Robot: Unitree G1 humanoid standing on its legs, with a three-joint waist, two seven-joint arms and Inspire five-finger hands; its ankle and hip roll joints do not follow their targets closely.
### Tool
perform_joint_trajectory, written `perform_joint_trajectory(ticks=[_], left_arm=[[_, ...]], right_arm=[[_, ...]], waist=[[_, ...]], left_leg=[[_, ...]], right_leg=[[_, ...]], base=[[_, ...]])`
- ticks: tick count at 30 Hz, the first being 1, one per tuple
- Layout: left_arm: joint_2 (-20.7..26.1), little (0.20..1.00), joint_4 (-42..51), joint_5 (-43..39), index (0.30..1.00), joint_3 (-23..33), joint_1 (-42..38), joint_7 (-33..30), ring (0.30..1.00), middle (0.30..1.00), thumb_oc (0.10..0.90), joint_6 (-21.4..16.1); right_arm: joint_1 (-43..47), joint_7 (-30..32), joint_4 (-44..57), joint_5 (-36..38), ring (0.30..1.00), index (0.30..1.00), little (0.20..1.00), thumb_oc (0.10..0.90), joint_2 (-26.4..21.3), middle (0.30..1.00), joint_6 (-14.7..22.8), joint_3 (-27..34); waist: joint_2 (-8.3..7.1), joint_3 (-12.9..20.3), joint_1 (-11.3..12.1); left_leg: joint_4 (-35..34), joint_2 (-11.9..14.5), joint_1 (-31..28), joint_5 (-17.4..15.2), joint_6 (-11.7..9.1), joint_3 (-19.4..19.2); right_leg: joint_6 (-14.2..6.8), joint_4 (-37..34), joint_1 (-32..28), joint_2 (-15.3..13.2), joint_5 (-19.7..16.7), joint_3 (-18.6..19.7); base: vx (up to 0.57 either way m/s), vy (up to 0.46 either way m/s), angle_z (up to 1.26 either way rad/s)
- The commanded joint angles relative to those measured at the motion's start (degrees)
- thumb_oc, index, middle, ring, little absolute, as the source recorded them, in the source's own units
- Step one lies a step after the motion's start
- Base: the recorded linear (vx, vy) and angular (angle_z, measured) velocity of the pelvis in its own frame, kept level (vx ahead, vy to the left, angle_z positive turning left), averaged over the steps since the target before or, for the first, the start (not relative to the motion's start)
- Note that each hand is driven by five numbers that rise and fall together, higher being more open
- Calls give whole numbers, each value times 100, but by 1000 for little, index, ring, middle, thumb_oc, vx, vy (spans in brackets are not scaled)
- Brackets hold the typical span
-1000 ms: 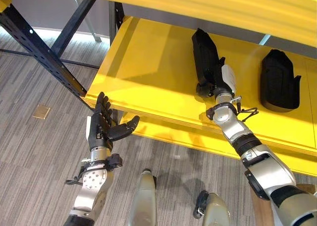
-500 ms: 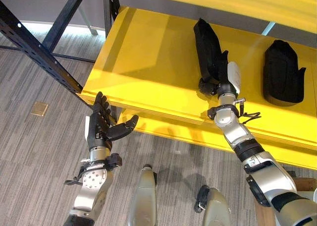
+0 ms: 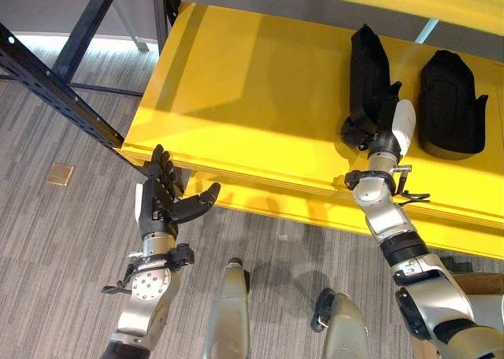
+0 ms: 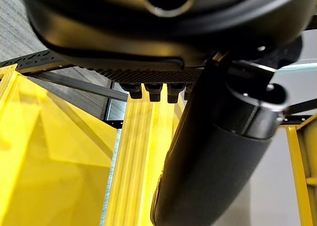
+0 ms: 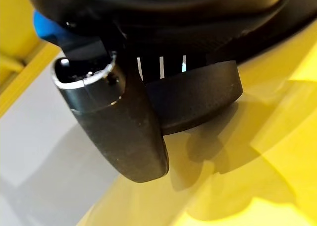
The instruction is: Move parts from the plastic box to the shelf.
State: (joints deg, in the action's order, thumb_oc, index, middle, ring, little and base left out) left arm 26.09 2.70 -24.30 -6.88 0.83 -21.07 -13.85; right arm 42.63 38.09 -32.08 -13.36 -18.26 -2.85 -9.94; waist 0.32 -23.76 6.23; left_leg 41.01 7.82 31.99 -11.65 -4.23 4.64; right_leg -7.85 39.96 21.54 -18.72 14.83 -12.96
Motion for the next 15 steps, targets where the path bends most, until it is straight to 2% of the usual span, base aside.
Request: perform_joint_trajectory(ticks=[1, 15], left_arm=[[254, 1000, 835, 287, 1000, 189, -188, -136, 1000, 1000, 900, -621], [240, 1000, 813, 279, 1000, 219, -182, -150, 1000, 1000, 900, -654]], right_arm=[[318, 535, 731, -415, 300, 300, 300, 400, -281, 300, 429, 372], [407, 408, 860, -610, 300, 300, 300, 400, -254, 300, 456, 254]], waist=[[108, 400, -28], [91, 393, 26]], left_leg=[[35, 420, -255, -229, 119, -72], [110, 416, -169, -276, 106, -40]], right_leg=[[192, 191, -38, 116, -219, 223], [185, 270, -2, 118, -145, 202]], base=[[0, 0, 0], [0, -1, 0]])
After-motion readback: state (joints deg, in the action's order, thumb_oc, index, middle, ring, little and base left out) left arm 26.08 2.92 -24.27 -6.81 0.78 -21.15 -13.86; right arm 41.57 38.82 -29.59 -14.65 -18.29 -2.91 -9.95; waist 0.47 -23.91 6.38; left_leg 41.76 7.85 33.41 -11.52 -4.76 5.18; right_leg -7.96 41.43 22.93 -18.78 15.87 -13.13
